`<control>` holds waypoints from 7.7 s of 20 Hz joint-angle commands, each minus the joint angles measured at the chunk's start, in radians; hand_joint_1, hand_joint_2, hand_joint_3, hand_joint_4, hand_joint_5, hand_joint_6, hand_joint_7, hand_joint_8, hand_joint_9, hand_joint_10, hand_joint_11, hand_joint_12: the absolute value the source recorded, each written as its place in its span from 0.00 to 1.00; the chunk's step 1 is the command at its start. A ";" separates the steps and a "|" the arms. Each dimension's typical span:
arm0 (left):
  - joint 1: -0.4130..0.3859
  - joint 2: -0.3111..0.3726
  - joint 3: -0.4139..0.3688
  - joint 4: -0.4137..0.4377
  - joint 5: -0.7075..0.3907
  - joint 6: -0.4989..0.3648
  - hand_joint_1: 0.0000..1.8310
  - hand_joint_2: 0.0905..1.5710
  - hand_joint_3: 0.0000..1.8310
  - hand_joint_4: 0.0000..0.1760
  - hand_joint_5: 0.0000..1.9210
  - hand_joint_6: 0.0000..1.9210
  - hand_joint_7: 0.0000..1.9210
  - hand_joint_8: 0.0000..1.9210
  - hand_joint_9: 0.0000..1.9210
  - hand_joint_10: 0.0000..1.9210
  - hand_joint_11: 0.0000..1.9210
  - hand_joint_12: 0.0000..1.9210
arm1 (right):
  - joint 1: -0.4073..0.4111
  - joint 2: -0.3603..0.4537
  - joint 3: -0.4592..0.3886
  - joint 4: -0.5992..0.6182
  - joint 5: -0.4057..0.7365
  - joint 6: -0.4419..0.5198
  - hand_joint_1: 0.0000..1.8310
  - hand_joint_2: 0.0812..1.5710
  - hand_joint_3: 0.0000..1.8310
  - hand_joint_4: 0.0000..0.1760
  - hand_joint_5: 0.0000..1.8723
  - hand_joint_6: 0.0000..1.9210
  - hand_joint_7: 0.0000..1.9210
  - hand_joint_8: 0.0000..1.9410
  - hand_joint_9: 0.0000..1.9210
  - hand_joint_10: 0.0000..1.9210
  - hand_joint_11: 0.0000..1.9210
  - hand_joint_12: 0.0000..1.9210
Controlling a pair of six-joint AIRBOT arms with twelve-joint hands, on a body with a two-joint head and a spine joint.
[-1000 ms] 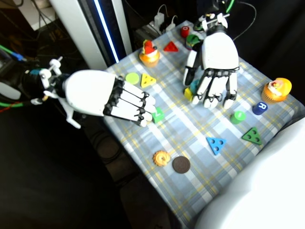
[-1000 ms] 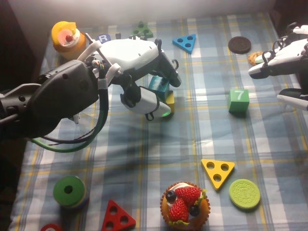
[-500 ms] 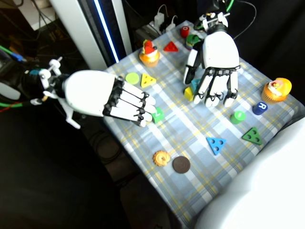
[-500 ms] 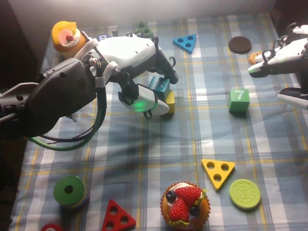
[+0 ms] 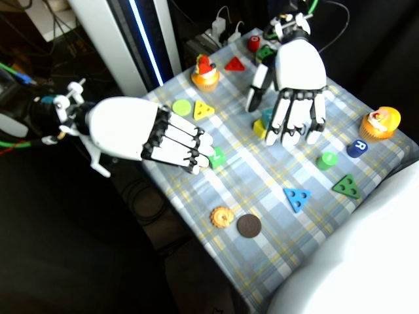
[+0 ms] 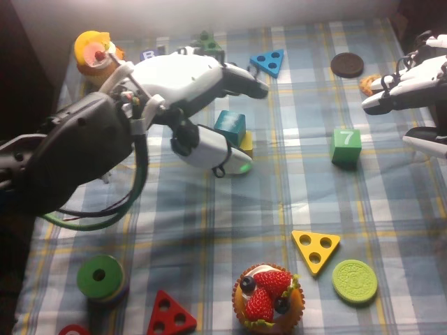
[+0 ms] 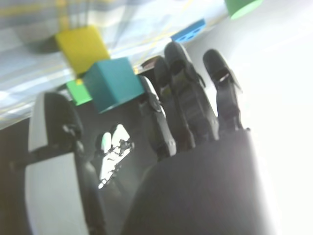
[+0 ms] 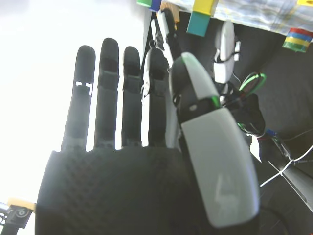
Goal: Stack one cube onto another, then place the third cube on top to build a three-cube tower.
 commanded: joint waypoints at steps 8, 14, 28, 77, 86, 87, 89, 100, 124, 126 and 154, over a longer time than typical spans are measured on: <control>0.050 0.113 -0.070 0.025 -0.181 -0.026 0.40 0.52 0.00 0.93 0.17 0.00 0.22 0.00 0.23 0.00 0.00 0.39 | 0.003 -0.004 0.001 0.020 0.114 0.008 0.52 0.81 0.00 0.00 0.40 0.00 0.37 0.00 0.39 0.01 0.23 0.65; 0.081 0.130 -0.072 -0.009 -0.127 0.026 0.41 0.52 0.00 1.00 0.15 0.00 0.19 0.00 0.23 0.00 0.00 0.37 | -0.002 -0.003 0.000 0.024 0.112 0.016 0.49 0.81 0.00 0.00 0.40 0.00 0.37 0.00 0.42 0.02 0.27 0.65; 0.094 0.110 -0.072 0.007 -0.071 0.028 0.43 0.50 0.00 1.00 0.15 0.00 0.22 0.00 0.26 0.00 0.08 0.22 | -0.005 -0.003 0.000 0.025 0.112 0.022 0.50 0.82 0.00 0.00 0.40 0.00 0.37 0.00 0.43 0.01 0.25 0.69; 0.148 0.289 -0.224 0.039 -0.368 -0.066 0.41 0.51 0.00 1.00 0.09 0.00 0.15 0.00 0.16 0.00 0.01 0.22 | -0.007 0.000 0.003 0.025 0.108 0.031 0.48 0.78 0.00 0.00 0.35 0.00 0.34 0.00 0.32 0.00 0.07 0.58; 0.362 0.420 -0.396 0.151 -0.781 -0.426 0.36 0.49 0.00 1.00 0.08 0.00 0.12 0.00 0.11 0.01 0.00 0.27 | 0.133 -0.103 0.104 -0.029 -0.114 0.030 0.43 0.58 0.00 0.00 0.30 0.00 0.32 0.00 0.35 0.01 0.13 0.52; 0.365 0.420 -0.400 0.152 -0.787 -0.426 0.38 0.46 0.00 1.00 0.07 0.00 0.13 0.01 0.13 0.01 0.01 0.26 | 0.144 -0.126 0.124 -0.035 -0.147 0.030 0.44 0.57 0.00 0.00 0.31 0.00 0.32 0.00 0.34 0.00 0.12 0.52; 0.366 0.416 -0.401 0.151 -0.786 -0.426 0.37 0.46 0.00 1.00 0.08 0.00 0.13 0.01 0.13 0.01 0.01 0.26 | 0.159 -0.154 0.149 -0.040 -0.188 0.030 0.42 0.56 0.00 0.00 0.32 0.00 0.33 0.00 0.35 0.00 0.12 0.53; 0.381 0.410 -0.407 0.141 -0.789 -0.430 0.37 0.48 0.00 0.99 0.11 0.01 0.15 0.00 0.15 0.00 0.01 0.16 | 0.233 -0.216 0.198 -0.057 -0.310 -0.041 0.47 0.59 0.00 0.00 0.41 0.01 0.41 0.01 0.43 0.03 0.14 0.69; 0.391 0.409 -0.410 0.122 -0.785 -0.431 0.38 0.49 0.00 1.00 0.13 0.00 0.15 0.00 0.14 0.00 0.00 0.39 | 0.292 -0.222 0.208 -0.179 -0.304 0.075 0.68 0.69 0.00 0.00 0.59 0.48 0.46 0.53 0.43 0.40 0.29 0.69; 0.391 0.410 -0.407 0.121 -0.776 -0.431 0.37 0.49 0.00 1.00 0.13 0.00 0.15 0.00 0.15 0.00 0.00 0.42 | 0.320 -0.223 0.218 -0.249 -0.279 0.155 0.68 0.69 0.00 0.00 0.57 0.51 0.48 0.49 0.46 0.23 0.27 0.61; 0.370 0.409 -0.328 0.100 -0.643 -0.430 0.39 0.50 0.00 1.00 0.10 0.00 0.13 0.00 0.13 0.00 0.00 0.24 | 0.530 -0.433 0.426 -0.661 -0.227 0.537 0.61 0.68 0.00 0.00 0.54 0.47 0.49 0.02 0.43 0.10 0.16 0.78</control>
